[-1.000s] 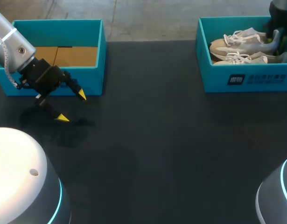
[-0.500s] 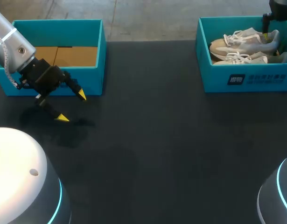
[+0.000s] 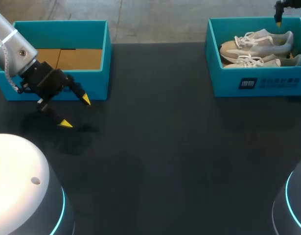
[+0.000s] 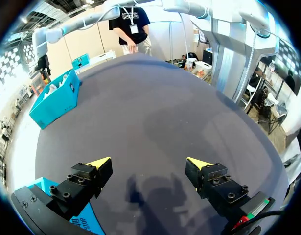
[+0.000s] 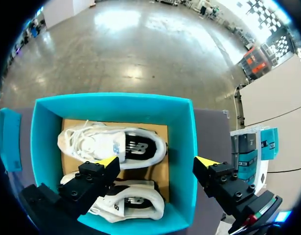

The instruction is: Take the shoe out of the shoebox, open the shoe tongue, remove and reinsert the insole, then place the shoe into the shoebox

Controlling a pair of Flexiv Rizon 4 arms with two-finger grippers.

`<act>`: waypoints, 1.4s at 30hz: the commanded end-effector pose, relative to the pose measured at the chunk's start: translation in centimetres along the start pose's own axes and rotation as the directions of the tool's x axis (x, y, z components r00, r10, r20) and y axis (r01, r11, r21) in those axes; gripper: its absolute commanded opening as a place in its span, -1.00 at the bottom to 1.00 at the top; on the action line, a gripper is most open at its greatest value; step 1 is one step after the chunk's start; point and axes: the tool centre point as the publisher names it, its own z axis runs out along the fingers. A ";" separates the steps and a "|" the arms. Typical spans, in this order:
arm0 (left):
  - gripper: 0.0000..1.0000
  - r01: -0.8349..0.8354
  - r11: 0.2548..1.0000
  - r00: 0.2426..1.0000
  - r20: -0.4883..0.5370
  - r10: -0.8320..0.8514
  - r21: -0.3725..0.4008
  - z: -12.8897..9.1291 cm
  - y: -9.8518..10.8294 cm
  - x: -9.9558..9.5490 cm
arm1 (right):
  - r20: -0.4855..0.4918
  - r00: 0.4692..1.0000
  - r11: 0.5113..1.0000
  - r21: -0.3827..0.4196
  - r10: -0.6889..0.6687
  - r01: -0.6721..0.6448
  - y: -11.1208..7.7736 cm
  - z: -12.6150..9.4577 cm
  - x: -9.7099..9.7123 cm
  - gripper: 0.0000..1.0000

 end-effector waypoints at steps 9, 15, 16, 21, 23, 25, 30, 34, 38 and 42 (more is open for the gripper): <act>1.00 -0.001 1.000 1.000 -0.003 0.001 -0.003 0.0 0.0 0.0 | -0.026 1.000 1.000 0.025 -0.002 0.002 -2.6 -6.5 1.5 1.00; 1.00 -0.014 0.997 1.000 0.023 0.016 -0.075 -2.5 -2.1 -0.3 | -0.047 0.999 0.998 0.055 0.012 -0.010 -4.1 -7.8 2.4 1.00; 1.00 0.000 0.995 1.000 0.031 0.003 -0.096 -2.9 -2.3 -0.3 | -0.049 0.999 0.998 0.060 0.011 -0.008 -4.2 -8.0 2.6 1.00; 1.00 0.107 0.981 0.992 0.081 -0.095 -0.160 -5.0 -3.2 -0.7 | -0.057 0.998 0.997 0.081 0.001 0.003 -5.3 -9.0 3.8 1.00; 1.00 0.152 0.971 0.985 0.103 -0.135 -0.182 -6.0 -3.6 -0.6 | -0.064 0.998 0.996 0.089 0.003 0.003 -6.0 -9.5 4.2 1.00; 1.00 0.214 0.956 0.973 0.130 -0.191 -0.201 -6.8 -3.8 -0.6 | -0.077 0.997 0.996 0.095 0.011 -0.004 -6.5 -9.8 4.4 1.00; 1.00 0.401 0.872 0.909 0.243 -0.339 -0.282 -9.3 -4.1 0.0 | -0.083 0.996 0.994 0.110 0.025 -0.016 -8.2 -11.0 5.1 1.00; 1.00 0.487 0.826 0.864 0.296 -0.408 -0.283 -11.3 -4.1 0.7 | -0.099 0.994 0.990 0.139 0.034 -0.020 -9.6 -11.4 6.2 1.00; 1.00 0.569 0.779 0.811 0.335 -0.479 -0.264 -12.5 -3.9 1.7 | -0.130 0.990 0.986 0.163 0.048 -0.026 -10.9 -11.2 7.3 1.00; 1.00 0.657 0.718 0.741 0.377 -0.556 -0.230 -14.0 -3.2 2.6 | -0.162 0.984 0.979 0.200 0.079 -0.046 -12.3 -11.0 8.1 1.00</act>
